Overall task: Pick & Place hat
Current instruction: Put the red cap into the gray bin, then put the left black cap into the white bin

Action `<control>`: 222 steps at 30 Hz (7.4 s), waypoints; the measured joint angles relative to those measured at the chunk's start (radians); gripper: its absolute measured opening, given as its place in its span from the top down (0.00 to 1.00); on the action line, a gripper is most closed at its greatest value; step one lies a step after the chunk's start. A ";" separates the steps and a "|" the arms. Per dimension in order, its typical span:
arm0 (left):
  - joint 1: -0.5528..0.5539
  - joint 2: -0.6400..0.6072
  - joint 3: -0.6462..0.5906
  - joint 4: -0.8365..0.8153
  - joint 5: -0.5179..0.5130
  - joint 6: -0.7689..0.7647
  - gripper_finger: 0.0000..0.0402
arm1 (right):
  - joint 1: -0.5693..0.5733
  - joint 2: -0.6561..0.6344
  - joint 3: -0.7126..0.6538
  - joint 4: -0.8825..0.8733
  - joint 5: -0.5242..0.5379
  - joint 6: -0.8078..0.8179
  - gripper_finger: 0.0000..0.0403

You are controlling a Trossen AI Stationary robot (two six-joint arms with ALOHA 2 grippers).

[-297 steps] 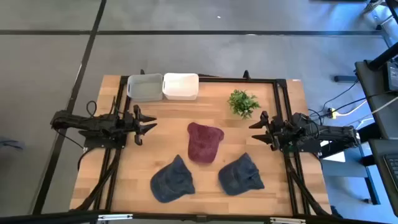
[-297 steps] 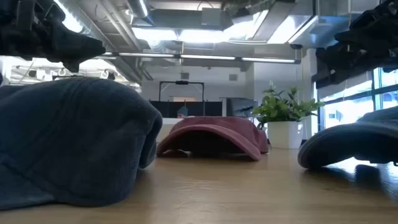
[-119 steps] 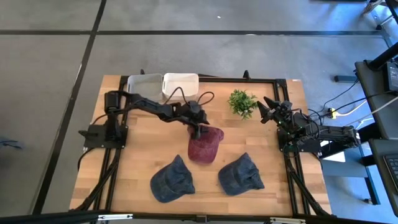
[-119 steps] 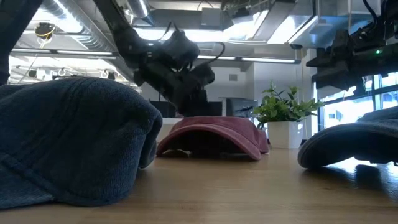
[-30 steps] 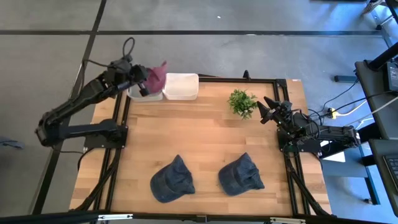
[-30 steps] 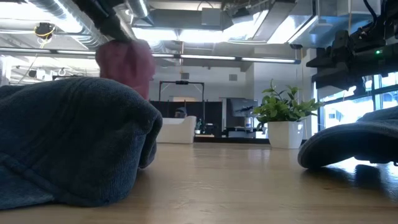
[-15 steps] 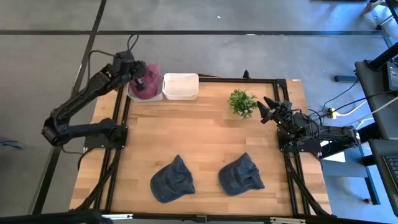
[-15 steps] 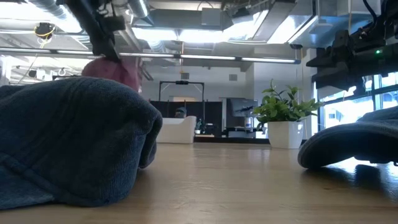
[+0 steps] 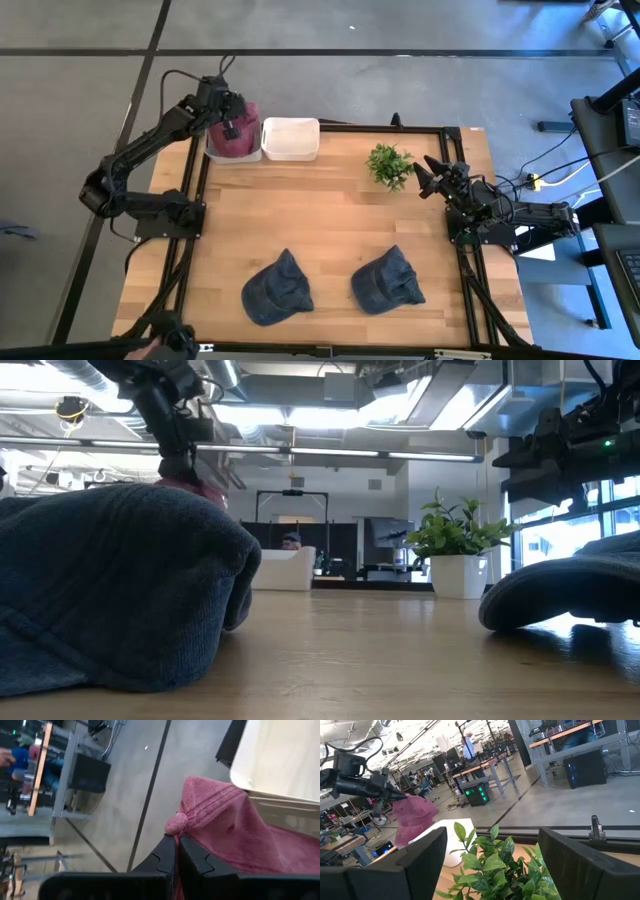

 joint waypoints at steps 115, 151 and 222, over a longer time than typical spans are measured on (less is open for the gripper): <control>-1.397 0.357 0.000 0.011 0.196 -1.578 0.64 | 0.000 0.000 0.000 0.001 -0.026 -0.035 0.22; -1.315 0.420 -0.001 0.256 0.355 -1.170 0.55 | 0.000 0.158 0.000 0.001 -0.027 -0.051 0.22; -1.357 0.735 0.001 0.467 0.347 -0.786 0.80 | 0.000 0.158 0.000 0.001 -0.027 -0.053 0.22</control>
